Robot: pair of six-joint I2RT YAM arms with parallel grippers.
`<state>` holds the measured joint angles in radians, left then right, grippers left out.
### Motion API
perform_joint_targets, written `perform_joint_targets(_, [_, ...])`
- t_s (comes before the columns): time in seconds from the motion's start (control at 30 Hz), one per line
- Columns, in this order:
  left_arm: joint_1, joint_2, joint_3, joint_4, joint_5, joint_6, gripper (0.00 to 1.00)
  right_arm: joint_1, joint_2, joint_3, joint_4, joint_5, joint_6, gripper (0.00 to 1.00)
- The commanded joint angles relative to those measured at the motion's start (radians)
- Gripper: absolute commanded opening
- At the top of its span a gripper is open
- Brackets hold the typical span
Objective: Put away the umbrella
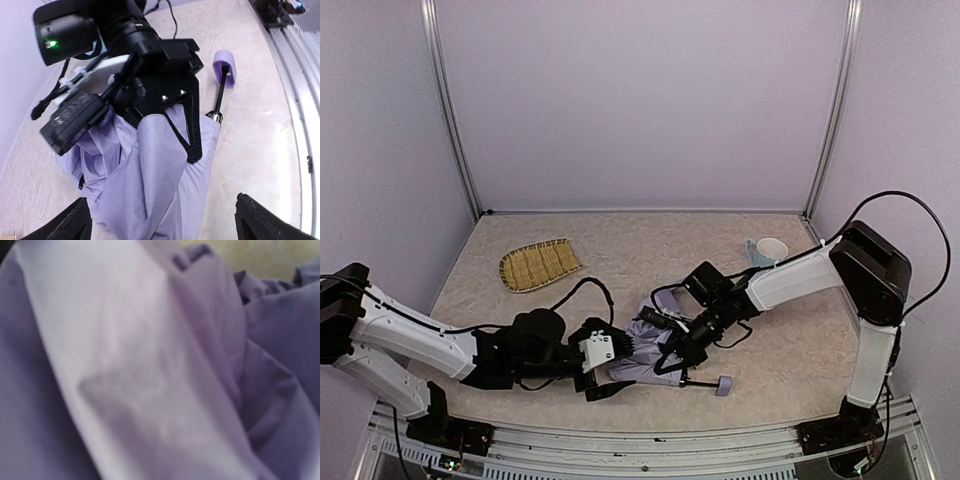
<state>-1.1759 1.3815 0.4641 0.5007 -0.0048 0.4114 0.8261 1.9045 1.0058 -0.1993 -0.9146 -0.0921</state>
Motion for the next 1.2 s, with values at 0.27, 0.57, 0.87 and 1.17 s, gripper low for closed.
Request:
perform_joint_targets(0.27, [0.119, 0.367, 0.275, -0.237, 0.167, 0.068, 0.89, -0.084, 0.236, 0.11, -0.216, -0.061, -0.052, 0.09])
perform_joint_targets(0.57, [0.151, 0.446, 0.282, -0.311, 0.33, -0.058, 0.61, -0.116, 0.147, 0.074, -0.071, -0.018, 0.104, 0.3])
perform_joint_targets(0.87, [0.212, 0.579, 0.339, -0.441, 0.435, -0.16, 0.34, -0.127, -0.101, -0.059, 0.097, 0.124, 0.268, 0.47])
perform_joint_targets(1.17, [0.252, 0.606, 0.343, -0.468, 0.579, -0.214, 0.29, -0.12, -0.423, -0.17, 0.096, 0.436, 0.2, 0.55])
